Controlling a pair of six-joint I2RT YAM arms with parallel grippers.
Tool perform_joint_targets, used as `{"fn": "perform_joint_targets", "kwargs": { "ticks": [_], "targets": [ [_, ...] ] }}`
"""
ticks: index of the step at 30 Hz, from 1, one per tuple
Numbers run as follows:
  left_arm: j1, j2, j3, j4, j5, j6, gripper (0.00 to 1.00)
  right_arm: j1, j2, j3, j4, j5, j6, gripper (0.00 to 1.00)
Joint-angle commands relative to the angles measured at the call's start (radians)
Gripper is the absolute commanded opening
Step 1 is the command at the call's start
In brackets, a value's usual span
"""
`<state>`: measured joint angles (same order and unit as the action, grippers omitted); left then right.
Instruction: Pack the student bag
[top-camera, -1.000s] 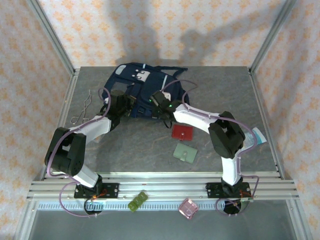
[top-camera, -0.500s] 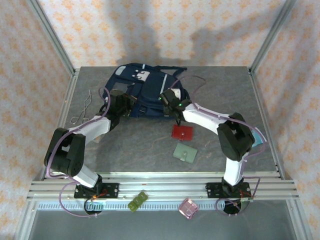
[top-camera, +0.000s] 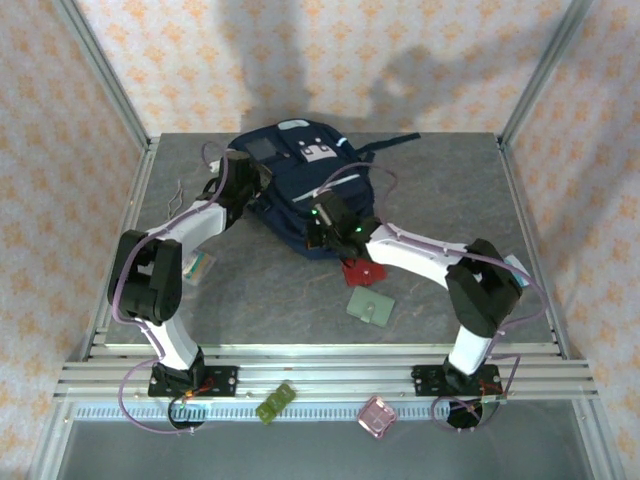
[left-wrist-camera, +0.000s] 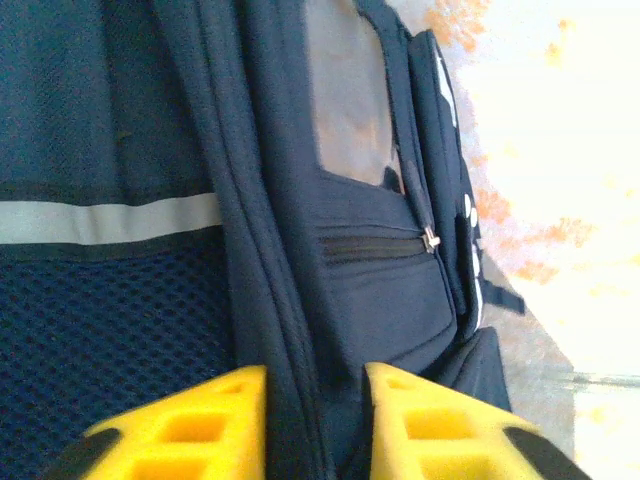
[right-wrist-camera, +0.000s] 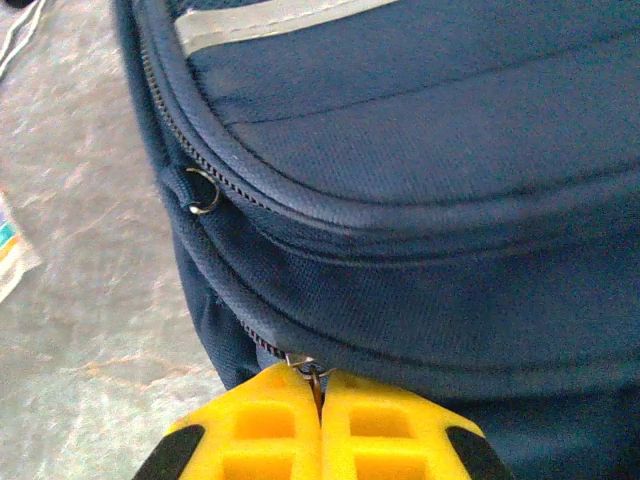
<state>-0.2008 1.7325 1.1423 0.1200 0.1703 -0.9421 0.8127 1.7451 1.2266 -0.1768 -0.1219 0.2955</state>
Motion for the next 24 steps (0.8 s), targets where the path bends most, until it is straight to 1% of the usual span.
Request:
{"fn": "perform_joint_targets", "kwargs": {
  "ticks": [1, 4, 6, 8, 11, 13, 16, 18, 24],
  "targets": [
    [-0.01, -0.092, -0.066, 0.045, 0.018, 0.015, 0.42, 0.009, 0.018, 0.042, 0.061, -0.064, 0.028, 0.0],
    [-0.026, -0.194, -0.177, 0.071, 0.033, -0.017, 0.48, 0.008, 0.024, 0.056, 0.07, -0.073, 0.032, 0.0],
    [-0.049, -0.262, -0.251, 0.069, 0.018, -0.036, 0.51, 0.009, 0.034, 0.073, 0.07, -0.083, 0.032, 0.0],
    [-0.08, -0.337, -0.342, 0.068, -0.016, -0.065, 0.56, 0.008, 0.043, 0.082, 0.074, -0.091, 0.033, 0.0],
    [-0.126, -0.436, -0.495, 0.179, -0.037, -0.123, 0.61, 0.009, 0.055, 0.086, 0.081, -0.101, 0.033, 0.0],
    [-0.156, -0.468, -0.561, 0.268, -0.028, -0.155, 0.63, 0.009, 0.06, 0.086, 0.087, -0.114, 0.034, 0.0],
    [-0.188, -0.455, -0.594, 0.375, -0.017, -0.163, 0.65, 0.008, 0.066, 0.09, 0.089, -0.123, 0.032, 0.0],
    [-0.204, -0.433, -0.599, 0.444, -0.032, -0.159, 0.66, 0.009, 0.068, 0.089, 0.093, -0.131, 0.034, 0.0],
    [-0.235, -0.314, -0.561, 0.527, -0.09, -0.136, 0.67, 0.009, 0.068, 0.08, 0.097, -0.151, 0.037, 0.0]
  ]
}}
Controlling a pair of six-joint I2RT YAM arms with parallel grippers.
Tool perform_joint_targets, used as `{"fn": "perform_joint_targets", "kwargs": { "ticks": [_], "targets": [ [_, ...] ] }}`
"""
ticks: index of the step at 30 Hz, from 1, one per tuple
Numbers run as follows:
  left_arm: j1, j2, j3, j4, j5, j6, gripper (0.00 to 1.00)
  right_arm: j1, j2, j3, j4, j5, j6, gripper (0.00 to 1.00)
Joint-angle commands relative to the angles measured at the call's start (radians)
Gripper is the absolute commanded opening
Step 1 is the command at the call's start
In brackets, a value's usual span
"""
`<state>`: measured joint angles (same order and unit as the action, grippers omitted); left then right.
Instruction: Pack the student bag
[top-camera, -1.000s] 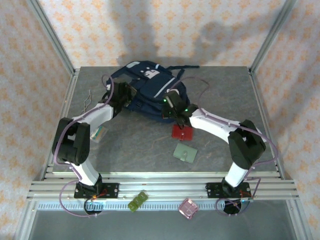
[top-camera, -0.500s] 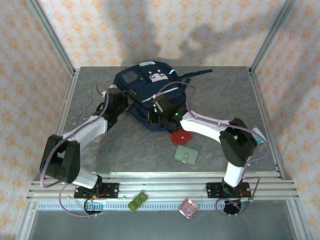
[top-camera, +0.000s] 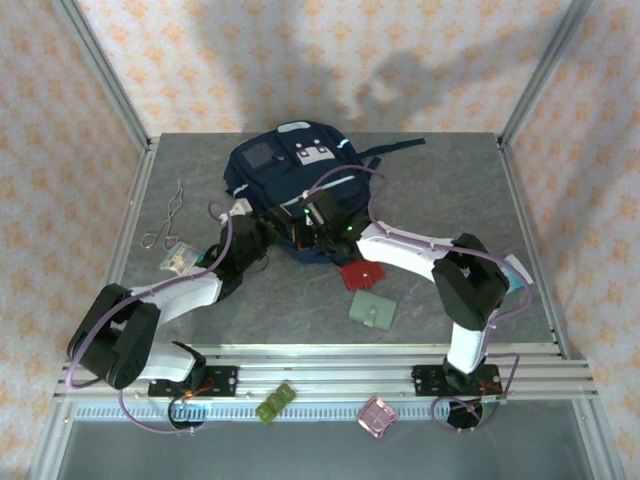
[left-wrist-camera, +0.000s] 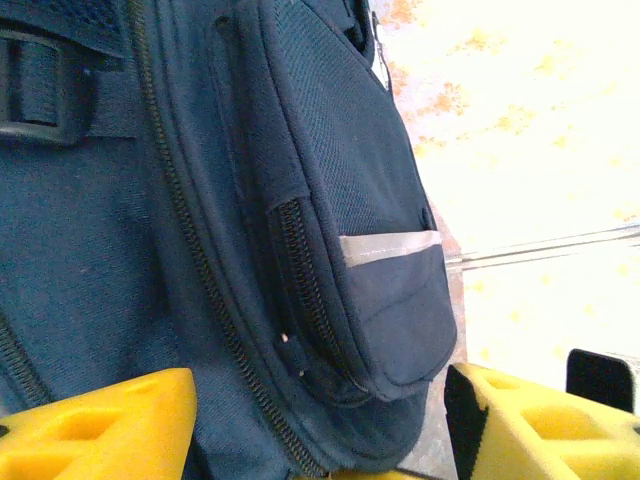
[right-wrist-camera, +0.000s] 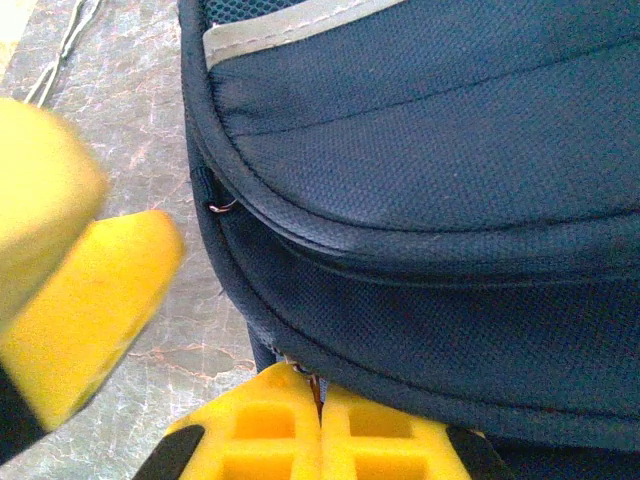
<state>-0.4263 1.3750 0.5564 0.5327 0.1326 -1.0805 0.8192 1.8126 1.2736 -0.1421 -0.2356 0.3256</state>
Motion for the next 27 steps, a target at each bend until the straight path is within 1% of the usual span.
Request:
{"fn": "perform_joint_targets", "kwargs": {
  "ticks": [1, 3, 4, 7, 9, 10, 14, 18, 21, 23, 25, 27],
  "targets": [
    [-0.009, 0.067, 0.023, 0.138, -0.057, -0.003, 0.67, 0.003, -0.001, 0.031, 0.065, -0.045, 0.006, 0.0],
    [-0.009, 0.111, 0.019, 0.194, -0.059, -0.015, 0.65, 0.002, -0.002, 0.023, 0.066, -0.055, 0.0, 0.0],
    [-0.009, 0.131, 0.024, 0.211, -0.057, -0.018, 0.58, 0.004, -0.002, 0.022, 0.06, -0.055, -0.005, 0.0],
    [-0.007, 0.159, 0.043, 0.195, -0.073, -0.021, 0.23, 0.003, -0.006, 0.01, 0.028, -0.009, -0.025, 0.0],
    [-0.006, 0.155, 0.045, 0.188, -0.076, -0.011, 0.05, -0.004, -0.014, -0.007, 0.005, 0.045, -0.042, 0.0],
    [-0.003, 0.147, 0.046, 0.174, -0.082, -0.005, 0.0, -0.014, -0.022, -0.023, -0.003, 0.071, -0.047, 0.0],
    [0.023, 0.111, 0.032, 0.141, -0.082, 0.002, 0.0, -0.088, -0.054, -0.091, -0.04, 0.133, -0.055, 0.0],
    [0.06, 0.075, 0.003, 0.14, -0.064, -0.002, 0.0, -0.194, -0.075, -0.158, -0.069, 0.226, -0.063, 0.0],
    [0.078, 0.055, -0.001, 0.129, -0.054, 0.01, 0.0, -0.266, -0.07, -0.158, -0.089, 0.266, -0.05, 0.0],
    [0.082, 0.051, 0.009, 0.11, -0.051, 0.024, 0.0, -0.292, -0.066, -0.144, -0.096, 0.295, -0.031, 0.0],
    [0.089, 0.057, 0.028, 0.093, -0.039, 0.036, 0.0, -0.297, -0.071, -0.128, -0.094, 0.281, -0.023, 0.0],
    [0.097, 0.071, 0.053, 0.081, -0.023, 0.048, 0.0, -0.295, -0.088, -0.129, -0.076, 0.224, -0.013, 0.0]
  ]
}}
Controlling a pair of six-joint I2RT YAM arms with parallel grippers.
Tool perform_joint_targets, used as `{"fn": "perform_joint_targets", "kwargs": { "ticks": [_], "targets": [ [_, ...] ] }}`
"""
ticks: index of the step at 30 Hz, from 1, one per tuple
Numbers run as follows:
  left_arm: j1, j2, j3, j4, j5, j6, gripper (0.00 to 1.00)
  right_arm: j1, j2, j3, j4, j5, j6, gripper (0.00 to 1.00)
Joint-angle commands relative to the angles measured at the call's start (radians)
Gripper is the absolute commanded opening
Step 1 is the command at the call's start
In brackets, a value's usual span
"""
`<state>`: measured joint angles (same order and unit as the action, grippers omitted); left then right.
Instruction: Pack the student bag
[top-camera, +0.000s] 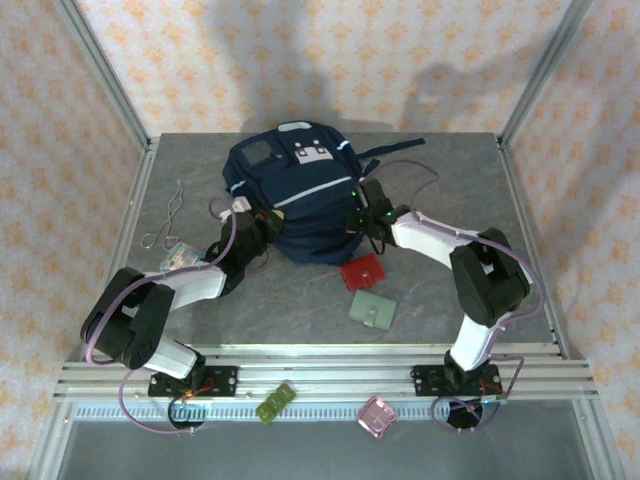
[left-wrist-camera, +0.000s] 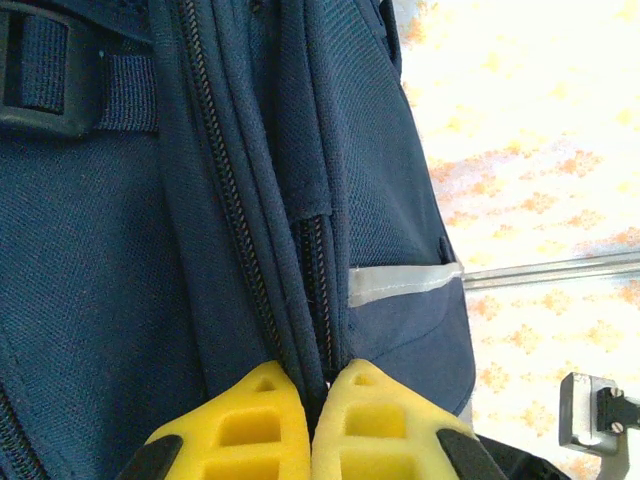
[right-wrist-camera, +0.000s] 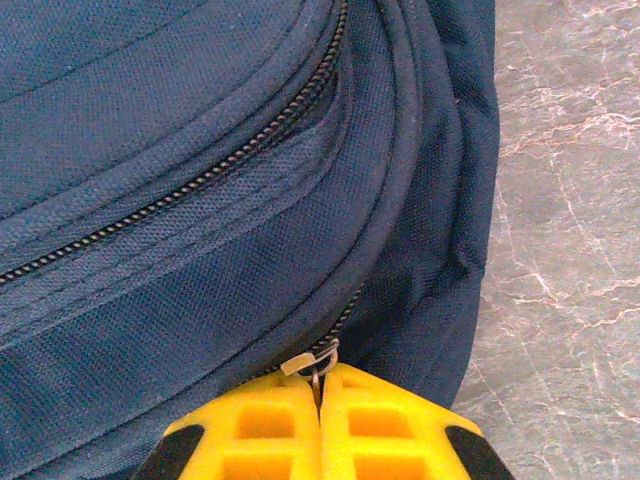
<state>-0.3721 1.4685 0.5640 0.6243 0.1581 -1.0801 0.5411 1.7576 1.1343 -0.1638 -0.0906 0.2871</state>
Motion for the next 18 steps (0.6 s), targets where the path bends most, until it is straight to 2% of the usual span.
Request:
{"fn": "perform_joint_targets", "kwargs": {
  "ticks": [1, 5, 10, 13, 14, 17, 18],
  "targets": [
    [0.049, -0.012, 0.065, -0.023, -0.043, 0.057, 0.0, -0.013, -0.044, 0.009, -0.05, 0.052, 0.028, 0.0],
    [0.083, 0.035, 0.154, -0.094, -0.032, 0.096, 0.0, 0.043, -0.09, 0.007, -0.049, 0.001, 0.021, 0.0],
    [0.105, 0.095, 0.303, -0.26, -0.068, 0.19, 0.0, 0.172, -0.143, -0.026, 0.002, -0.05, 0.087, 0.0],
    [0.125, 0.134, 0.381, -0.323, -0.076, 0.233, 0.02, 0.246, -0.125, -0.015, 0.055, -0.09, 0.125, 0.0],
    [0.137, 0.146, 0.404, -0.336, -0.069, 0.24, 0.07, 0.26, -0.105, 0.002, 0.067, -0.093, 0.13, 0.0],
    [0.165, 0.148, 0.436, -0.337, -0.002, 0.235, 0.37, 0.268, -0.04, 0.072, 0.069, -0.098, 0.145, 0.0],
    [0.166, 0.134, 0.433, -0.337, 0.013, 0.232, 0.42, 0.269, -0.024, 0.093, 0.073, -0.103, 0.146, 0.0]
  ]
}}
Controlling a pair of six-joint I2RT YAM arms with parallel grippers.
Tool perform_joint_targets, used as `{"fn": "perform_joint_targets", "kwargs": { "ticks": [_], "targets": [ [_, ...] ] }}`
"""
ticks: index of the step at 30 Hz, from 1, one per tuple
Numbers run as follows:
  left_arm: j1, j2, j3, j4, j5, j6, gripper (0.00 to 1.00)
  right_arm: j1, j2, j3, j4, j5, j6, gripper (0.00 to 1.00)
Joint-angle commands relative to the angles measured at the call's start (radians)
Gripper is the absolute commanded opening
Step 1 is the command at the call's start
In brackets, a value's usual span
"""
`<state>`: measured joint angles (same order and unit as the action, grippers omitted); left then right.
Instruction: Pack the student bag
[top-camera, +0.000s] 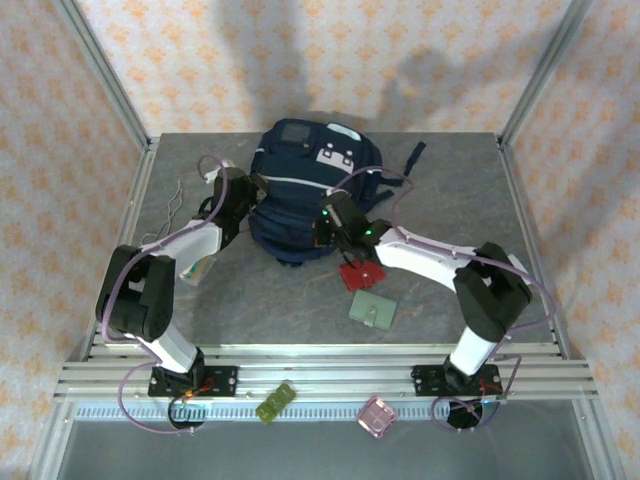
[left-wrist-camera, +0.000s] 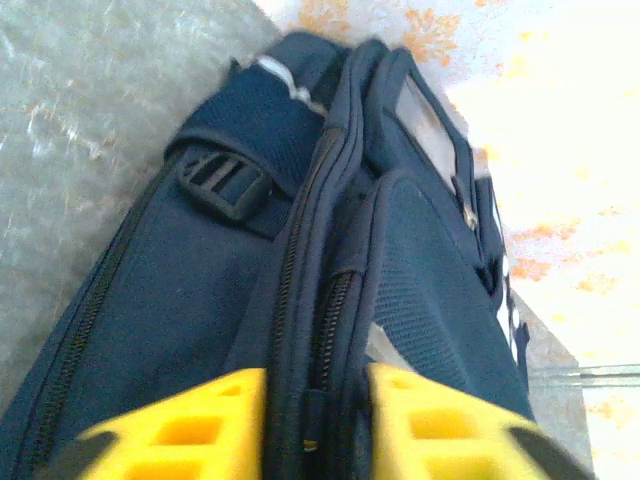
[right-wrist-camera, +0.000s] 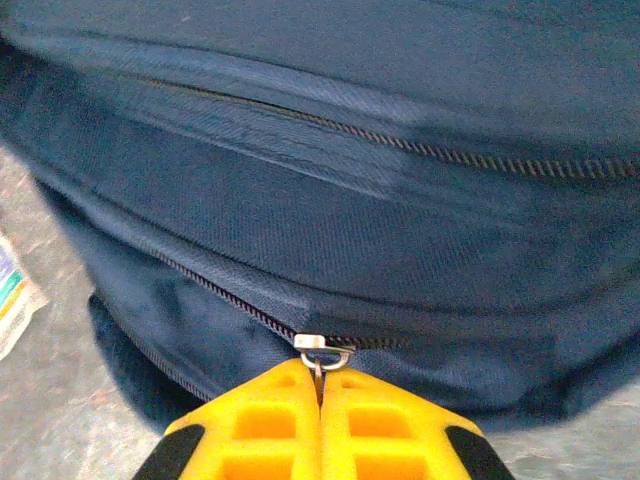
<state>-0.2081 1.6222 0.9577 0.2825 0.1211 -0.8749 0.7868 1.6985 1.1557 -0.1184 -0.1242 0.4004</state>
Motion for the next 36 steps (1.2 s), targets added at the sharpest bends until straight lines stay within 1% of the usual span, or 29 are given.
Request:
{"fn": "perform_joint_targets", "kwargs": {
  "ticks": [1, 3, 5, 6, 9, 12, 15, 18, 24, 25, 26, 27, 28, 29, 32, 36],
  "targets": [
    [0.0, -0.036, 0.03, -0.001, 0.06, 0.025, 0.45, 0.023, 0.045, 0.084, 0.032, -0.074, 0.034, 0.0],
    [-0.003, -0.083, 0.002, -0.043, 0.069, 0.006, 0.5, 0.023, 0.056, 0.105, 0.043, -0.088, 0.035, 0.0],
    [-0.014, -0.141, -0.052, -0.072, 0.06, -0.01, 0.52, 0.023, 0.062, 0.117, 0.043, -0.089, 0.033, 0.0],
    [-0.025, -0.178, -0.091, -0.079, 0.048, -0.021, 0.54, 0.023, 0.065, 0.12, 0.042, -0.089, 0.032, 0.0],
    [-0.066, -0.277, -0.201, -0.066, 0.006, -0.061, 0.59, 0.023, 0.071, 0.123, 0.04, -0.094, 0.031, 0.0],
    [-0.107, -0.323, -0.273, -0.012, 0.017, -0.102, 0.63, 0.023, 0.075, 0.118, 0.045, -0.101, 0.035, 0.0],
    [-0.145, -0.292, -0.294, 0.064, 0.057, -0.132, 0.65, 0.022, 0.076, 0.106, 0.057, -0.104, 0.04, 0.0],
    [-0.174, -0.238, -0.292, 0.134, 0.069, -0.162, 0.66, 0.023, 0.075, 0.104, 0.058, -0.106, 0.042, 0.0],
    [-0.211, -0.114, -0.226, 0.166, 0.067, -0.178, 0.68, 0.023, 0.074, 0.092, 0.064, -0.116, 0.042, 0.0],
    [-0.214, -0.096, -0.211, 0.159, 0.061, -0.177, 0.66, 0.023, 0.076, 0.091, 0.063, -0.12, 0.043, 0.0],
    [-0.215, -0.076, -0.199, 0.155, 0.056, -0.177, 0.62, 0.025, 0.079, 0.091, 0.063, -0.123, 0.044, 0.0],
    [-0.214, -0.06, -0.193, 0.159, 0.052, -0.18, 0.55, 0.025, 0.082, 0.09, 0.062, -0.123, 0.042, 0.0],
    [-0.214, -0.049, -0.192, 0.162, 0.042, -0.185, 0.39, 0.024, 0.085, 0.087, 0.058, -0.118, 0.039, 0.0],
    [-0.21, -0.04, -0.193, 0.169, 0.04, -0.191, 0.26, 0.024, 0.089, 0.09, 0.047, -0.109, 0.032, 0.0],
    [-0.196, -0.035, -0.193, 0.17, 0.049, -0.196, 0.01, 0.02, 0.09, 0.087, 0.0, -0.056, 0.003, 0.0],
    [-0.166, -0.06, -0.209, 0.17, 0.068, -0.193, 0.0, -0.025, 0.046, 0.016, -0.007, 0.009, -0.025, 0.0]
  ]
}}
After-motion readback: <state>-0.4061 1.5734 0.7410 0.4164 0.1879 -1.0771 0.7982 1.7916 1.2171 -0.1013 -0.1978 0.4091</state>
